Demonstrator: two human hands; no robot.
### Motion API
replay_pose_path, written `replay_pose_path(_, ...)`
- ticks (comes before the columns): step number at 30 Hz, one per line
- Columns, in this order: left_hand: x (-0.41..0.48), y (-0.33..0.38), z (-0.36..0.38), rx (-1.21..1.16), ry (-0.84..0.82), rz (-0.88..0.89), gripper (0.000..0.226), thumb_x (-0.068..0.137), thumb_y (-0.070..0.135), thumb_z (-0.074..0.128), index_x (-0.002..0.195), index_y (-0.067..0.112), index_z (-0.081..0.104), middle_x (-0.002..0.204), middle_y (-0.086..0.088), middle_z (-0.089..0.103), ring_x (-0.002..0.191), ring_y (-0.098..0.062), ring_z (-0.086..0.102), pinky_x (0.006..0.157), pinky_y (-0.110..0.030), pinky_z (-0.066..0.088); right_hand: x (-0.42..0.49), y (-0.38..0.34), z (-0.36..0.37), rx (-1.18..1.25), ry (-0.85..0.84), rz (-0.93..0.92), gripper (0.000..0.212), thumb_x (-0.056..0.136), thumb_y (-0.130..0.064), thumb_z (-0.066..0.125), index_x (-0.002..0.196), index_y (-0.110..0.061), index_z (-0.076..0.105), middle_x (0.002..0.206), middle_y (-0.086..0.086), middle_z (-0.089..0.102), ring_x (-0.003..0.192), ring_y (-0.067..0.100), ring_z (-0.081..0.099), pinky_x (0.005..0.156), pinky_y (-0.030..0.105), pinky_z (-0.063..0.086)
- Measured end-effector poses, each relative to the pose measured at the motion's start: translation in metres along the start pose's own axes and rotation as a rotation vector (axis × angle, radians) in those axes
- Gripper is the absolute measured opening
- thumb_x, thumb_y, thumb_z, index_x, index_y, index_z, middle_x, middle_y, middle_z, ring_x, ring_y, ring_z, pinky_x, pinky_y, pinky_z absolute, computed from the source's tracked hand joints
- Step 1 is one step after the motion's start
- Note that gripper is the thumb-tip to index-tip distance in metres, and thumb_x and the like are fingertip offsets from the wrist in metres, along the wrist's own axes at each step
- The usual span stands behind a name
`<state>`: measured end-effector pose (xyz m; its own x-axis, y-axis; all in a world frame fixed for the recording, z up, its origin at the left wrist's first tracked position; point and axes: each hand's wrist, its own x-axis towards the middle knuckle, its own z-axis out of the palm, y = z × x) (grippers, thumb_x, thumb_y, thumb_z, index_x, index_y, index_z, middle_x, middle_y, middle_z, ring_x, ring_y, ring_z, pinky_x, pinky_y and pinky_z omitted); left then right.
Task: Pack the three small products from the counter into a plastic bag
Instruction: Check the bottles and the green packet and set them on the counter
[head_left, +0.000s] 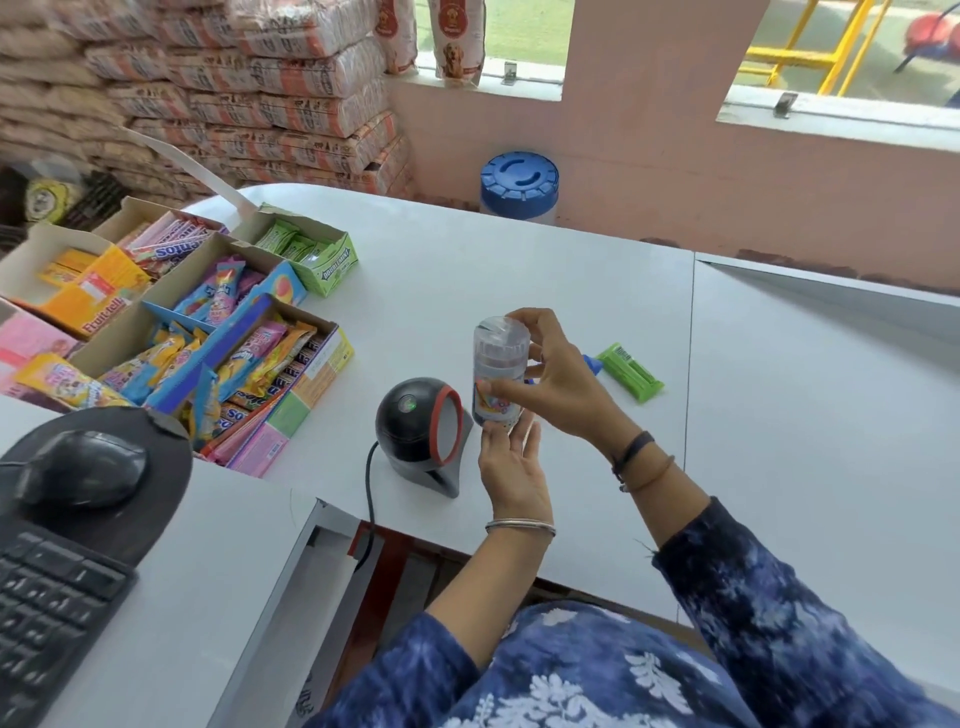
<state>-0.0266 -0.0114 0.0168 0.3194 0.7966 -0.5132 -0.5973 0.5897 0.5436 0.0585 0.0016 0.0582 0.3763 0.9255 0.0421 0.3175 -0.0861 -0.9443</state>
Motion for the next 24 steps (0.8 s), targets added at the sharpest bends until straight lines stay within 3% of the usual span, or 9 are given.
replay_pose_path(3,0.010,-0.006,0.003,0.493,0.012,0.049,0.026,0.090,0.021,0.048,0.114,0.012,0.047,0.121,-0.011,0.054,0.115,-0.023,0.052,0.102,-0.033,0.040,0.006,0.009,-0.025,0.039,0.208,-0.015,0.063,0.071,-0.005,0.077,0.119,-0.008,0.037,0.111,-0.003,0.051,0.096,0.012,0.058,0.075,0.016,0.053)
replay_pose_path(5,0.022,-0.011,0.003,0.903,-0.033,0.230,0.034,0.086,0.010,0.052,0.120,0.013,0.043,0.128,-0.009,0.048,0.120,-0.021,0.047,0.101,-0.029,0.039,0.016,0.020,-0.047,0.049,0.362,-0.021,0.064,0.070,-0.002,0.076,0.120,-0.006,0.036,0.108,-0.004,0.049,0.093,0.009,0.057,0.076,0.016,0.052)
replay_pose_path(8,0.048,-0.021,-0.002,1.396,-0.246,0.512,0.057,0.079,-0.002,0.051,0.131,0.008,0.033,0.138,-0.010,0.036,0.130,-0.022,0.034,0.111,-0.033,0.032,0.036,0.044,-0.073,0.005,0.476,0.009,0.064,0.069,0.000,0.075,0.118,-0.005,0.034,0.109,0.003,0.049,0.098,0.022,0.058,0.080,0.025,0.054)
replay_pose_path(11,0.072,-0.026,0.003,1.614,-0.286,0.478,0.066,0.076,-0.006,0.046,0.138,0.007,0.027,0.146,-0.011,0.031,0.136,-0.026,0.028,0.113,-0.034,0.028,0.059,0.069,-0.088,-0.079,0.477,0.073,0.064,0.069,-0.001,0.076,0.117,-0.003,0.034,0.108,0.008,0.050,0.102,0.032,0.057,0.081,0.034,0.051)
replay_pose_path(15,0.091,-0.027,0.008,1.663,-0.213,0.454,0.052,0.075,-0.002,0.052,0.126,0.004,0.045,0.122,-0.014,0.052,0.112,-0.031,0.048,0.095,-0.037,0.042,0.083,0.096,-0.094,-0.141,0.430,0.134,0.062,0.071,0.000,0.075,0.117,-0.001,0.033,0.107,0.009,0.049,0.102,0.035,0.056,0.073,0.022,0.042)
replay_pose_path(18,0.099,-0.027,0.006,1.622,-0.252,0.476,0.038,0.074,0.004,0.062,0.111,0.004,0.057,0.104,-0.014,0.059,0.097,-0.028,0.053,0.081,-0.025,0.043,0.090,0.109,-0.094,-0.142,0.379,0.156,0.065,0.072,-0.006,0.076,0.121,0.000,0.033,0.113,0.012,0.049,0.106,0.033,0.053,0.070,0.011,0.040)
replay_pose_path(21,0.092,-0.024,0.010,1.350,-0.154,0.269,0.017,0.078,0.019,0.067,0.092,0.009,0.063,0.082,-0.004,0.061,0.075,-0.019,0.056,0.062,-0.014,0.043,0.081,0.114,-0.089,-0.334,0.482,0.129,0.069,0.071,-0.028,0.078,0.122,-0.005,0.038,0.123,0.015,0.045,0.111,0.026,0.044,0.091,0.030,0.034)
replay_pose_path(24,0.081,-0.022,0.021,0.775,-0.047,-0.128,0.014,0.086,0.022,0.060,0.080,0.009,0.062,0.070,-0.008,0.063,0.064,-0.019,0.056,0.054,-0.018,0.050,0.053,0.109,-0.073,-0.358,0.723,0.057,0.049,0.079,-0.043,0.063,0.110,-0.008,0.045,0.108,0.010,0.050,0.091,0.020,0.044,0.081,0.029,0.034)
